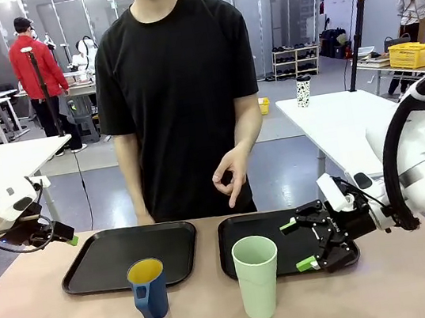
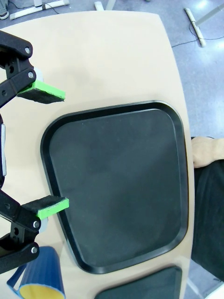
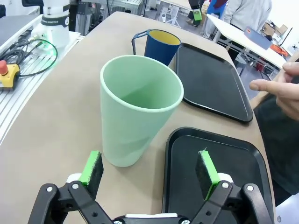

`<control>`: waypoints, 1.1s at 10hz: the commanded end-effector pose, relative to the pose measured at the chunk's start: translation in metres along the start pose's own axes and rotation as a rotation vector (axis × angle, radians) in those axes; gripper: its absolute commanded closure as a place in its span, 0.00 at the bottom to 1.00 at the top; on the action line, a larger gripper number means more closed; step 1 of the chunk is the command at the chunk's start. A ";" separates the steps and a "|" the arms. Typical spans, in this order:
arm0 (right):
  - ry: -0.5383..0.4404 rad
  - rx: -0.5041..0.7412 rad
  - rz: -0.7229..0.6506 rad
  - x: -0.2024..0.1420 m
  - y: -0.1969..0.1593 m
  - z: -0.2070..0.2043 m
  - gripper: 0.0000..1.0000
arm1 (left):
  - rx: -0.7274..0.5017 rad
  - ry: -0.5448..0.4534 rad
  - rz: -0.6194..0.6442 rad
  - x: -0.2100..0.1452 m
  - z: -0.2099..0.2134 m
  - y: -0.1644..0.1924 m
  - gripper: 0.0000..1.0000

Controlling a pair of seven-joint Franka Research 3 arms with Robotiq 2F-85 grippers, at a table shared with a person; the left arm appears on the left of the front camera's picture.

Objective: Sort and store the cups by type.
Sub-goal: Pick up the Reusable plastic cup.

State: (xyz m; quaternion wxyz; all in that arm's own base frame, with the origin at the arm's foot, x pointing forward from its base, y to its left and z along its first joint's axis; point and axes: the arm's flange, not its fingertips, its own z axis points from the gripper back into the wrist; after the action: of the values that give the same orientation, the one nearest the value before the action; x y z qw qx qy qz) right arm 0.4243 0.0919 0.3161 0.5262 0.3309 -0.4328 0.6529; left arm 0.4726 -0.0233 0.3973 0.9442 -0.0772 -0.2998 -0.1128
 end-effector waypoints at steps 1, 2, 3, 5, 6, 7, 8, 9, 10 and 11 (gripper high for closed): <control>0.051 0.009 -0.019 -0.004 -0.009 0.000 0.00 | 0.000 -0.004 0.000 0.001 0.002 -0.001 0.00; 0.046 0.012 -0.012 -0.010 -0.016 0.000 0.00 | 0.000 -0.004 0.000 0.001 0.002 -0.001 0.00; 0.058 0.026 -0.016 -0.014 -0.021 -0.001 0.00 | 0.000 -0.004 0.000 0.001 0.002 -0.001 0.00; 0.050 0.068 -0.016 -0.021 -0.028 -0.004 0.00 | 0.000 -0.004 0.000 0.001 0.002 -0.001 0.00; 0.024 0.108 0.001 -0.027 -0.033 -0.008 0.00 | 0.000 -0.004 0.000 0.001 0.002 -0.001 0.00; -0.017 0.151 0.020 -0.031 -0.033 -0.015 0.00 | 0.000 -0.004 0.000 0.001 0.002 -0.001 0.00; -0.038 0.167 0.024 -0.036 -0.033 -0.021 0.00 | 0.000 -0.004 0.000 0.001 0.002 -0.001 0.00; -0.062 0.176 0.036 -0.039 -0.032 -0.028 0.00 | 0.000 -0.004 0.000 0.001 0.002 -0.001 0.00; -0.076 0.192 0.046 -0.040 -0.032 -0.034 0.00 | 0.000 -0.004 0.000 0.001 0.002 -0.001 0.00; -0.098 0.216 0.057 -0.043 -0.032 -0.041 0.00 | 0.000 -0.004 0.000 0.001 0.002 -0.001 0.00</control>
State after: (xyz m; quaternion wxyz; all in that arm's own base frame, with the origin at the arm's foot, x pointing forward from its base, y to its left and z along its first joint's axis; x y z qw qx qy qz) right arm 0.4645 0.1164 0.2858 0.4723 0.3998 -0.3893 0.6823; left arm 0.4726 -0.0233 0.3973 0.9441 -0.0772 -0.2998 -0.1128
